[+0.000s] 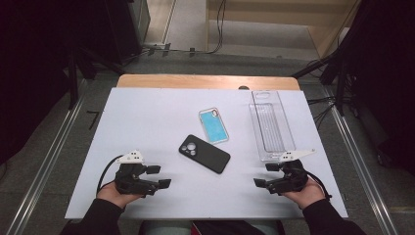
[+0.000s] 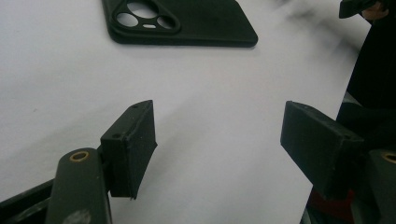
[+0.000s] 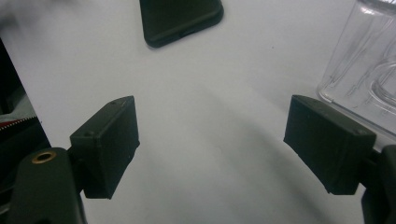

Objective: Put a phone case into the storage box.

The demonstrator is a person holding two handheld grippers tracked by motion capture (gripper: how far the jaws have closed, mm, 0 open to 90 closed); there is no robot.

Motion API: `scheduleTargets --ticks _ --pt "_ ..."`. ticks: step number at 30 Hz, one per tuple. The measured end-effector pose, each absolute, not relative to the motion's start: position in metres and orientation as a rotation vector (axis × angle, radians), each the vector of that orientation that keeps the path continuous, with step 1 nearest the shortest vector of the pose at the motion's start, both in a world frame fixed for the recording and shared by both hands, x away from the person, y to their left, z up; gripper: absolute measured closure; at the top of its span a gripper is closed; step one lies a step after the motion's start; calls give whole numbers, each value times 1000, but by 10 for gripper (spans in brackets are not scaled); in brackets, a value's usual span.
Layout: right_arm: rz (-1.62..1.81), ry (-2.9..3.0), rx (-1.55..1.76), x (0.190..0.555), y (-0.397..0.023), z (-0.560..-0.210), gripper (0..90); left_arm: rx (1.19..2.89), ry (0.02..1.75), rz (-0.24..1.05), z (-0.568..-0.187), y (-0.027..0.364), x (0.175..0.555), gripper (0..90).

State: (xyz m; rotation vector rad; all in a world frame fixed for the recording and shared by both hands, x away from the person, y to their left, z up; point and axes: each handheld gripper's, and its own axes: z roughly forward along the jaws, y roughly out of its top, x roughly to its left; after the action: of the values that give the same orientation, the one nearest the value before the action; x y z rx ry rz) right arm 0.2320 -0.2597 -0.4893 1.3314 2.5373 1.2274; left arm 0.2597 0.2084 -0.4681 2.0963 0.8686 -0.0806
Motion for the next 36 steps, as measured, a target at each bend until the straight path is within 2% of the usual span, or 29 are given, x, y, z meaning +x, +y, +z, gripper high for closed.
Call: scheduleTargets --ticks 6,8,36 --pt "1221 2545 1301 231 -258 -489 162 2088 886 -115 -467 210 260 270" --pt "1224 2558 1301 231 -258 -489 189 2086 885 -107 -467 211 259 271" --pt "1240 2555 1321 236 -259 -488 189 2081 888 -97 -465 216 261 268"
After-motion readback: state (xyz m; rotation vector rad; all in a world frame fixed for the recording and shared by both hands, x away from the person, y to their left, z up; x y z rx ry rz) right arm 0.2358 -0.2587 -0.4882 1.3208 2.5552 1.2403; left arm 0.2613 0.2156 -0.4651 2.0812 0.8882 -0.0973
